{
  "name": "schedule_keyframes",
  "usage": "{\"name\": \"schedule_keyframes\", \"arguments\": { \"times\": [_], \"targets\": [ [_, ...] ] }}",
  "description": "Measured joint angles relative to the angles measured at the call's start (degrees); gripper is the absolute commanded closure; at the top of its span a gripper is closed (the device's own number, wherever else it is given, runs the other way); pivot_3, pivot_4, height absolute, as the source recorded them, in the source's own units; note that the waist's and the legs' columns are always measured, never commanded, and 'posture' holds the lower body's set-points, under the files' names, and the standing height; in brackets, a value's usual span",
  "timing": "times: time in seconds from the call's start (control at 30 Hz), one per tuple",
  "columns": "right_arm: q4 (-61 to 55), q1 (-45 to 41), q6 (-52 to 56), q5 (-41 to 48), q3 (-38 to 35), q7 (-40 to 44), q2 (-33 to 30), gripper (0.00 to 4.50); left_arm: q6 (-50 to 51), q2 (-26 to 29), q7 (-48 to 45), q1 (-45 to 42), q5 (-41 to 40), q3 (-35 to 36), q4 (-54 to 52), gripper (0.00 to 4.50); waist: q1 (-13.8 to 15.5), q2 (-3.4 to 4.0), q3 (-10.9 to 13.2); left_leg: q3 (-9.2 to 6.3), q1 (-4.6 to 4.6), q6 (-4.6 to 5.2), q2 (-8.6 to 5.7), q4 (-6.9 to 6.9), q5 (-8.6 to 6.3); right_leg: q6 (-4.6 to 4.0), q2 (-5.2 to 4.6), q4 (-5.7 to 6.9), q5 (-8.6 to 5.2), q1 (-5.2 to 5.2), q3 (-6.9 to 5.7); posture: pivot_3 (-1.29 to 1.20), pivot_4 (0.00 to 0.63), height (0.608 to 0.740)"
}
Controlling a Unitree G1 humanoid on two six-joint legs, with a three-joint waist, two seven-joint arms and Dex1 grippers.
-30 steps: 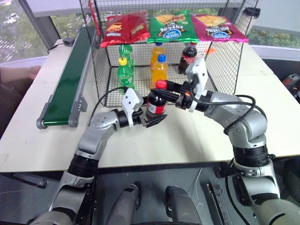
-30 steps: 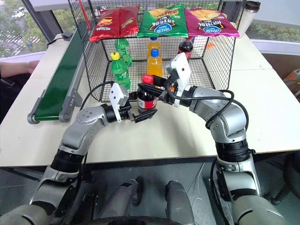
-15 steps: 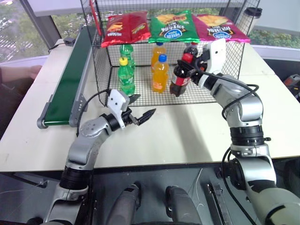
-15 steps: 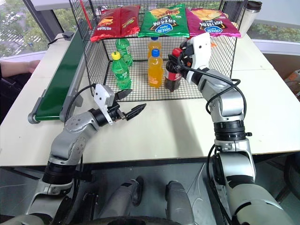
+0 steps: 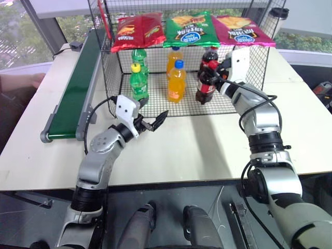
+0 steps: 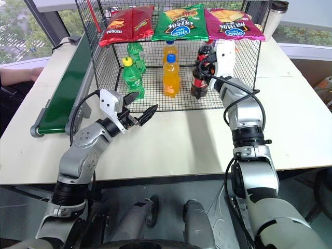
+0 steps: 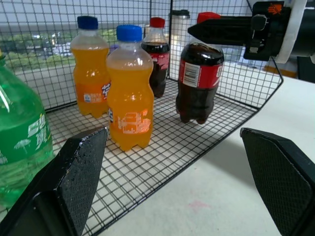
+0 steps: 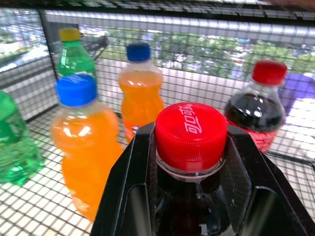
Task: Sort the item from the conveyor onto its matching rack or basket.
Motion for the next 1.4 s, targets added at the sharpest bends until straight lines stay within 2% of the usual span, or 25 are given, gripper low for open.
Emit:
{"name": "schedule_keyframes", "arguments": {
  "times": [0.47,0.5,0.67,0.87,1.07,1.27,1.4],
  "targets": [
    [11.4,-2.9,-8.4,-3.2,-0.5,0.2,0.1,3.37,-0.2,-0.4,0.5,0.4,1.1,-1.1,0.0,0.01,-0.1,0.0,0.0,0.01,0.02,0.0,0.0,0.0,0.0,0.0,0.01,0.04,0.0,0.01,0.02,0.0,0.15,0.738],
    [11.4,-2.9,-8.5,-3.3,-0.5,0.3,0.1,2.34,-0.2,-0.5,0.5,0.4,1.1,-1.1,0.0,0.0,-0.1,0.0,0.0,0.01,0.03,0.0,0.0,0.0,0.0,0.0,0.01,0.04,0.0,0.0,0.02,0.0,0.15,0.738],
    [11.5,-3.3,-9.3,-3.5,-0.5,0.8,0.0,0.03,-0.5,-0.6,0.5,0.5,1.3,-1.2,0.0,0.0,-0.1,0.0,0.0,0.01,0.04,-0.01,0.0,0.01,0.01,0.0,0.01,0.06,0.0,0.01,0.03,0.0,0.15,0.738],
    [10.1,-3.0,-9.3,-4.0,-0.5,1.4,-0.3,0.03,-0.6,-0.7,0.5,0.9,1.6,-1.2,0.0,0.0,-0.1,0.0,0.0,0.01,0.05,-0.01,0.01,0.01,0.01,0.0,0.01,0.06,0.0,0.02,0.03,0.0,0.15,0.738],
    [2.1,1.4,-5.3,-4.2,-0.5,3.2,-2.1,0.03,-0.7,-0.5,0.4,1.4,1.6,-1.1,0.0,0.0,0.1,0.0,0.0,0.0,0.05,-0.01,0.0,0.02,0.0,-0.01,0.01,0.06,0.0,0.03,0.03,0.0,0.15,0.738],
    [-17.8,13.2,7.8,-0.3,-1.4,8.8,-8.3,0.03,-0.4,1.4,-0.8,2.4,1.1,-0.8,0.0,0.0,0.2,0.01,0.0,-0.01,0.05,-0.01,0.01,0.02,0.0,-0.12,-0.02,0.05,-0.08,0.04,0.03,0.0,0.15,0.738],
    [-27.5,19.5,15.5,5.2,-3.1,12.4,-9.1,0.03,0.8,2.5,-1.9,3.2,0.2,-0.3,0.0,0.0,-0.1,0.03,0.0,-0.03,0.1,-0.02,0.06,0.03,-0.02,-0.19,0.0,0.08,-0.12,0.08,0.04,0.0,0.15,0.738]
  ]
}}
